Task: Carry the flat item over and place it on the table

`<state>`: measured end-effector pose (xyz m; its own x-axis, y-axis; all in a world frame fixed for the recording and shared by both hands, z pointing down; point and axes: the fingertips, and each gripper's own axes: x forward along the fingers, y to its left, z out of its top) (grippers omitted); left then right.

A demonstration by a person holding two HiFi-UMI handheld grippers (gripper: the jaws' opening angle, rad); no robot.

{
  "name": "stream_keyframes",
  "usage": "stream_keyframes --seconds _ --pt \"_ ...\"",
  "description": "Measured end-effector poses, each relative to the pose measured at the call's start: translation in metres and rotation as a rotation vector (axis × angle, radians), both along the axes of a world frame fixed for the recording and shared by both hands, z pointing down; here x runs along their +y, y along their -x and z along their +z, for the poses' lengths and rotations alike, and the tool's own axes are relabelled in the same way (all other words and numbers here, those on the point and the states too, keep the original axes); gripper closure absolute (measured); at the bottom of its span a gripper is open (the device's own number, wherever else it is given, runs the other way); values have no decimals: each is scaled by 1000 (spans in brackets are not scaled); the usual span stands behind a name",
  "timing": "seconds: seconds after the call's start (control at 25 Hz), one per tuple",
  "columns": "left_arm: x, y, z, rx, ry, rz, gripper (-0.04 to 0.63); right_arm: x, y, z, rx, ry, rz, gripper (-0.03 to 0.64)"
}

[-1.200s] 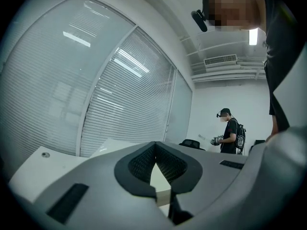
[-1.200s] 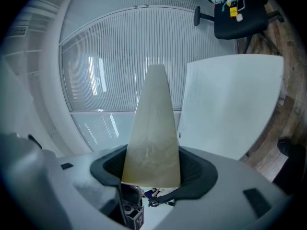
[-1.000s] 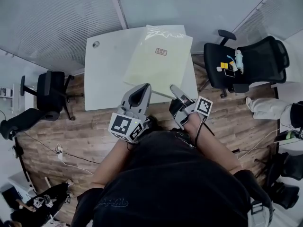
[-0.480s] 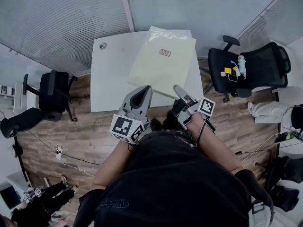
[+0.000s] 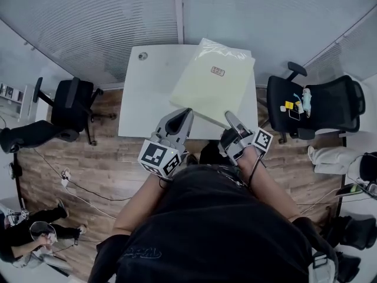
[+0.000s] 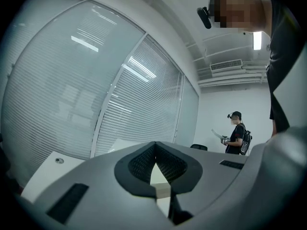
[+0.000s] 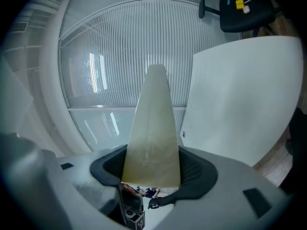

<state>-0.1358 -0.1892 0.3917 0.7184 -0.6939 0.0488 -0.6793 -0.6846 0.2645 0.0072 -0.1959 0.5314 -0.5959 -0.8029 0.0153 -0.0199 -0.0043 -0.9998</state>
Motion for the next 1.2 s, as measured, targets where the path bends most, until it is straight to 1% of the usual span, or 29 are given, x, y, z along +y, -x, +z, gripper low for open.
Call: stream_keyframes --seconds 0.16,0.36,0.72,0.88,1.2 --pt "-2 6 1 -18 -10 -30 582 -9 2 3 4 -3 -29 325" --pt "-10 2 4 -14 0 -32 583 -13 -1 10 11 10 -34 327" --pt "-35 -26 10 -26 14 20 583 -25 -9 24 38 36 -48 327" --pt "-50 -34 14 -32 27 31 583 -34 -14 30 49 65 -45 327" --pt "-74 -54 20 -31 52 44 583 -53 -30 38 68 87 -53 327"
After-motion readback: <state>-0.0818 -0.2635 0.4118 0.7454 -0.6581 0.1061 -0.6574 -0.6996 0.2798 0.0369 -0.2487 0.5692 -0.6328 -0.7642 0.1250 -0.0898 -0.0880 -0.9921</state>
